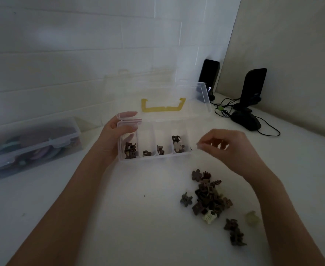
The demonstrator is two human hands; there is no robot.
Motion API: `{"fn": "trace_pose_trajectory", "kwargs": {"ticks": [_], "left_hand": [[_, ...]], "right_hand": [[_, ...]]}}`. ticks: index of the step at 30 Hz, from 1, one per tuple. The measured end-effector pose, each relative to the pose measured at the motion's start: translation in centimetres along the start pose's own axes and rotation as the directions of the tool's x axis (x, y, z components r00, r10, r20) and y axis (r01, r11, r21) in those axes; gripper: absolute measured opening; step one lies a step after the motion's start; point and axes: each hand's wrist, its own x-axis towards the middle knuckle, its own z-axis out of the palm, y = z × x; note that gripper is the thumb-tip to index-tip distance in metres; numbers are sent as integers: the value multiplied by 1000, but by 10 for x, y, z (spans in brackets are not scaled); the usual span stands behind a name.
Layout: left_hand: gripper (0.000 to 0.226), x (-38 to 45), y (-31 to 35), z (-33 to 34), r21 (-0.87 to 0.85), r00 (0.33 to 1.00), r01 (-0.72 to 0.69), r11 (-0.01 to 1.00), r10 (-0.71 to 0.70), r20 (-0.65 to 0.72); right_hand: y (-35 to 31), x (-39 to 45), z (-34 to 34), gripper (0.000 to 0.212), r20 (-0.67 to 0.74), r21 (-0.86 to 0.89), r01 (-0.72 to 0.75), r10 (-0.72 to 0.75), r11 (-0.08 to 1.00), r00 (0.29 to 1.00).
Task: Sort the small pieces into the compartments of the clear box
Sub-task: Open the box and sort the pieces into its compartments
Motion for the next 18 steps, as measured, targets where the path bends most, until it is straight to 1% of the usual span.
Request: {"fn": "trace_pose_trajectory", "kwargs": {"ticks": [1, 3, 5, 7, 9, 14, 16, 18], "left_hand": [[40, 0, 0, 0, -3, 1000, -1, 1000, 1, -2], [39, 1, 0, 0, -7, 1000, -3, 1000, 3, 2], [39, 2, 0, 0, -2, 1000, -1, 1000, 1, 5], [38, 2, -1, 1, 0, 1000, 3, 1000, -3, 4], [38, 2, -1, 0, 2, 1000, 6, 1000, -6, 3], [38, 4, -1, 0, 0, 1000, 6, 1000, -6, 6], [38, 4, -1, 0, -5, 1000, 6, 1000, -6, 1], [39, 4, -1, 0, -2, 1000, 4, 1000, -4, 3]], "right_hand": [[2, -1, -3, 3, 89, 2, -9, 9, 1000, 996], [6, -3, -6, 7, 208, 12, -60, 56, 998, 976], [9, -3, -6, 12, 285, -16, -114, 114, 993, 952], [12, -4, -3, 16, 375, -82, -147, 167, 986, 912], [12, -4, 2, 19, 446, -113, -178, 210, 977, 870], [9, -5, 5, 24, 526, -94, -230, 245, 969, 815], [8, -6, 5, 21, 538, -79, -243, 246, 967, 806], [6, -6, 8, 15, 532, -100, -216, 236, 971, 813]]}}
